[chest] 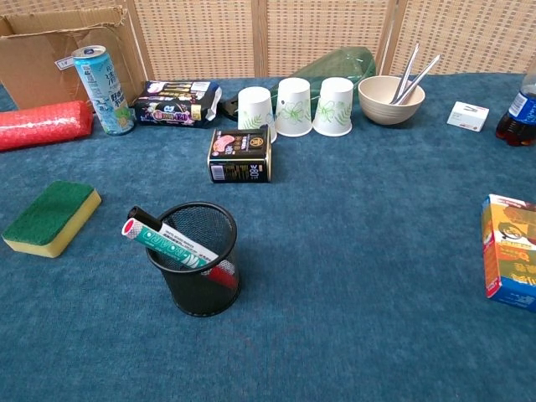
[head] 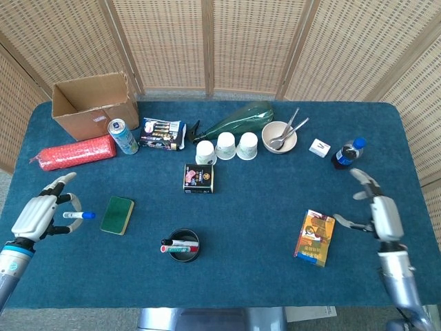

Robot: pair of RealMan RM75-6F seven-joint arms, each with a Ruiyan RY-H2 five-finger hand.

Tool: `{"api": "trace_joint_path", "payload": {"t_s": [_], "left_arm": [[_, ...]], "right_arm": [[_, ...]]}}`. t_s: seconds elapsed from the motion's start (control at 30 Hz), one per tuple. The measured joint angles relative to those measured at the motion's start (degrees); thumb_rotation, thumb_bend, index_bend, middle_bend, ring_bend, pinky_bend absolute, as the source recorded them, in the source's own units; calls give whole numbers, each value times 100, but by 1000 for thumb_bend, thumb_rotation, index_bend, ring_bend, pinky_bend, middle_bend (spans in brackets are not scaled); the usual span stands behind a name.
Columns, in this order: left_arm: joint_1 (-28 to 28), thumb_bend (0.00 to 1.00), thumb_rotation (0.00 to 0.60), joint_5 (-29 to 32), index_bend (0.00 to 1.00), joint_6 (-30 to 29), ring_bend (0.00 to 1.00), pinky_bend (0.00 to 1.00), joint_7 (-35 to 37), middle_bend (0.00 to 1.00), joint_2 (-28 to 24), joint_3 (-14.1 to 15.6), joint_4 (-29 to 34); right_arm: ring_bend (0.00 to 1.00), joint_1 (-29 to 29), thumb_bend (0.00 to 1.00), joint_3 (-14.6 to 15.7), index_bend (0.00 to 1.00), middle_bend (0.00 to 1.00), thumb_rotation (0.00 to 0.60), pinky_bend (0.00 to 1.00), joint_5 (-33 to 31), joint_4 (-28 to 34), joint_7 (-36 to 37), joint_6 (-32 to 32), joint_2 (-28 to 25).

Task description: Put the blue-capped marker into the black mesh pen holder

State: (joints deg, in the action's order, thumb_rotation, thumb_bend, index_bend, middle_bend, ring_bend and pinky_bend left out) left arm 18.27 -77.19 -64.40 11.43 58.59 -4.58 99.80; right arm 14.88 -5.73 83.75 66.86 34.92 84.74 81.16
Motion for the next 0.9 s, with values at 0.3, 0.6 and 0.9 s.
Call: {"api": "trace_joint_path", "payload": {"t_s": [0.3,0.6,0.9], "left_arm": [[218,416,600,-21,582,129,0,134,67,0,21,-142,347],[636,416,600,123,582,485,0,138,-211,0,174,-325,731],[1096,417,600,413,584,807,0,146,-513,0,566,-524,1108]], "right_arm": [[145,-684,0,205,122,157,600,431,30,-381,73,621,-48],[144,-816,0,202,123,157,600,431,86,-204,39,575,-171],[144,-853,0,150,124,157,600,431,157,-158,95,525,-186]]}}
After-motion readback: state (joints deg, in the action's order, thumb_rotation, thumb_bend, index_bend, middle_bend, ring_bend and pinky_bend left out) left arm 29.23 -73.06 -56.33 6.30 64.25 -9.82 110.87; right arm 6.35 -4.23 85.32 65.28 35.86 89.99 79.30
